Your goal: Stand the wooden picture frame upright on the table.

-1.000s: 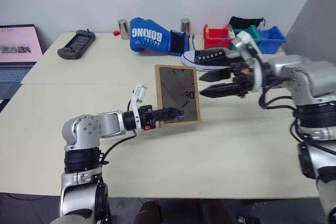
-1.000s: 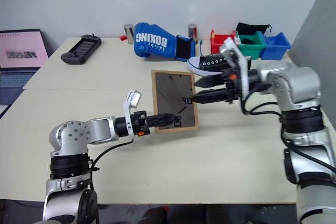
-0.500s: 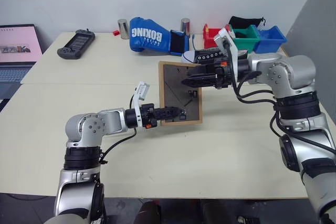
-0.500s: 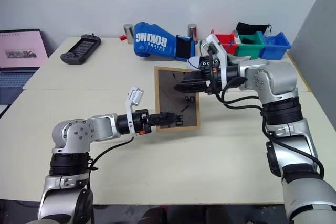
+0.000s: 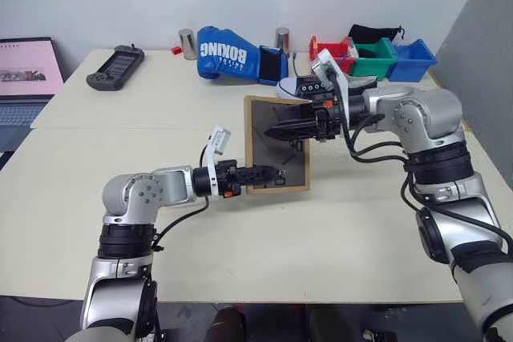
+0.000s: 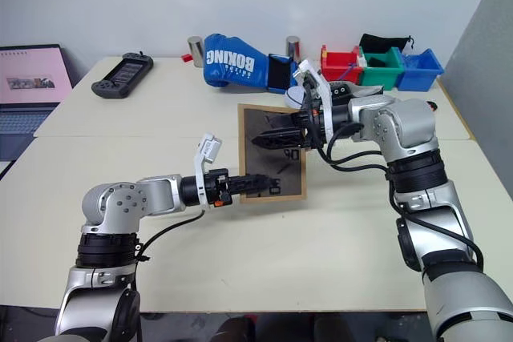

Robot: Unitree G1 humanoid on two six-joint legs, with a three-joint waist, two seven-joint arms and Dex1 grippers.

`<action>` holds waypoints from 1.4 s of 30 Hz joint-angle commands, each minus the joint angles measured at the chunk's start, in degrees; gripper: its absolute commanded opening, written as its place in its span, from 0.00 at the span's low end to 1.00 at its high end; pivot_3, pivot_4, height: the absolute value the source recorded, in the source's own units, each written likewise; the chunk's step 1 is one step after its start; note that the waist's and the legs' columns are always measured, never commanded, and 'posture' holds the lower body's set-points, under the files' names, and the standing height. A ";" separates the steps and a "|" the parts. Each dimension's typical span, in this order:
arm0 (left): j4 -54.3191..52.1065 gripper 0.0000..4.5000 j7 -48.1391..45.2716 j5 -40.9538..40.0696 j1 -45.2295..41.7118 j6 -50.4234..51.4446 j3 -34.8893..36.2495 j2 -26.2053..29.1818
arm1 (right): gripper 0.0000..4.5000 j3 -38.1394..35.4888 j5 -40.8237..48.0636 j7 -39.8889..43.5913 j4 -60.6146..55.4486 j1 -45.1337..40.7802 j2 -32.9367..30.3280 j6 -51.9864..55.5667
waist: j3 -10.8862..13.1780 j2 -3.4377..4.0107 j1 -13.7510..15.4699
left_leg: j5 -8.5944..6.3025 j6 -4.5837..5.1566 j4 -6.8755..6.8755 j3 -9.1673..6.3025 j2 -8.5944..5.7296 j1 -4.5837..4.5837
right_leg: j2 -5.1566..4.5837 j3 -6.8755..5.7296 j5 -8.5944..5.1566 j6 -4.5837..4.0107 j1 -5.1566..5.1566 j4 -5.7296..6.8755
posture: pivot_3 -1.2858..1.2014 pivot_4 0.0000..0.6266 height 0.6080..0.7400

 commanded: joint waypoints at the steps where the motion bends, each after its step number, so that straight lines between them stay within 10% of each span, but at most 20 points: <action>1: -1.06 0.29 -1.33 -1.09 -1.10 -1.21 0.65 0.48 | 0.91 -2.04 5.90 4.42 -5.38 -0.21 -1.70 2.60 | 0.00 0.00 0.01 | 0.00 0.00 0.00 0.00 0.00 0.00 | 0.00 -0.01 0.00 0.00 0.00 0.00 | 0.52 0.24 1.00; 10: -1.06 0.29 -1.72 -1.33 -1.08 -0.79 0.47 0.52 | 0.91 -0.49 5.62 6.56 -6.02 2.01 -5.01 0.57 | 0.00 0.00 -0.07 | 0.00 0.01 0.01 0.01 0.02 0.01 | 0.03 0.00 0.00 0.00 0.01 0.00 | 0.52 0.24 1.00; 22: -3.92 0.29 10.95 -21.88 -5.28 17.37 15.67 -3.57 | 0.91 -0.14 -16.79 -0.44 21.05 4.62 -13.38 -34.09 | 0.03 -0.05 0.45 | -0.01 0.01 0.05 -0.04 -0.03 -0.15 | -0.03 -0.05 0.00 0.01 -0.01 -0.17 | 0.52 0.24 1.00; 31: 5.12 0.29 20.08 -34.25 -5.47 20.86 16.81 5.23 | 0.91 -2.58 -18.02 8.01 17.36 11.67 -18.67 -48.07 | 0.03 -0.05 -0.22 | 0.09 -0.16 -0.01 0.08 0.05 -0.06 | 0.01 0.02 0.01 0.02 0.00 -0.18 | 0.52 0.24 1.00; 38: 14.71 0.29 28.75 -43.95 -7.77 19.40 16.68 8.57 | 0.91 -4.11 -22.14 10.31 12.01 21.29 -19.05 -81.63 | 0.03 -0.05 0.19 | 0.09 -0.16 0.12 0.05 -0.02 -0.07 | -0.07 0.01 0.06 0.12 0.08 -0.19 | 0.52 0.24 1.00; 42: 21.74 0.29 38.07 -60.98 -8.55 14.48 11.85 11.91 | 0.91 -9.19 -27.07 1.30 21.19 20.32 -13.49 -126.32 | 0.03 -0.05 0.01 | 0.11 -0.20 0.10 0.08 0.03 -0.05 | -0.06 0.03 0.06 0.12 0.08 -0.20 | 0.52 0.24 1.00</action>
